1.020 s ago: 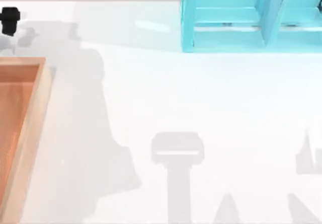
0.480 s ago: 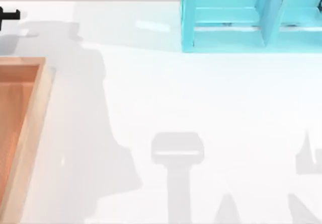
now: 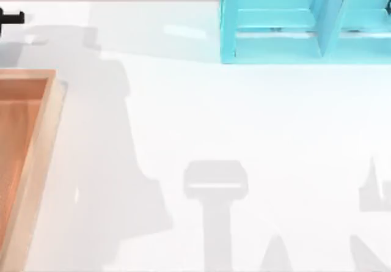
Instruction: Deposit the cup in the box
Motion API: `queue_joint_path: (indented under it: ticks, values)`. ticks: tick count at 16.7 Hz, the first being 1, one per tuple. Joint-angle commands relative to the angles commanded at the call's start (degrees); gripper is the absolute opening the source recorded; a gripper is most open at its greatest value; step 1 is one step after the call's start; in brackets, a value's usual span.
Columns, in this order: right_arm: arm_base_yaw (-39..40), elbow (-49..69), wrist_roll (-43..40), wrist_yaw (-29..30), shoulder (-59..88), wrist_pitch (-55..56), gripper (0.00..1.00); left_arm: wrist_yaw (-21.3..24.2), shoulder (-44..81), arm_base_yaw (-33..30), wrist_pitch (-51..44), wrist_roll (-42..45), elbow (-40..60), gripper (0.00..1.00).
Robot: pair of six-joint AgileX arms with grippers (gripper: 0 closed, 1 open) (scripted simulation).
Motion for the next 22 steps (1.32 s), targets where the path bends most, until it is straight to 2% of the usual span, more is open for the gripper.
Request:
queue_joint_path:
  ticks: [4, 8, 11, 18, 22]
  values:
    - [0.0, 0.0, 0.0, 0.0, 0.0, 0.0, 1.0, -0.1, -2.0, 0.3, 0.2, 0.1, -2.1, 0.0]
    - [0.0, 0.0, 0.0, 0.0, 0.0, 0.0, 1.0, -0.4, -12.0, 0.6, 1.1, 0.4, -12.8, 0.0]
    - [0.0, 0.0, 0.0, 0.0, 0.0, 0.0, 1.0, -0.7, -24.3, 1.0, 2.2, 0.7, -27.1, 0.0]
    - [0.0, 0.0, 0.0, 0.0, 0.0, 0.0, 1.0, -1.5, -58.4, 1.9, 5.1, 1.7, -69.4, 0.0]
    - [0.0, 0.0, 0.0, 0.0, 0.0, 0.0, 1.0, -1.9, -74.7, 2.4, 6.5, 2.2, -87.1, 0.0]
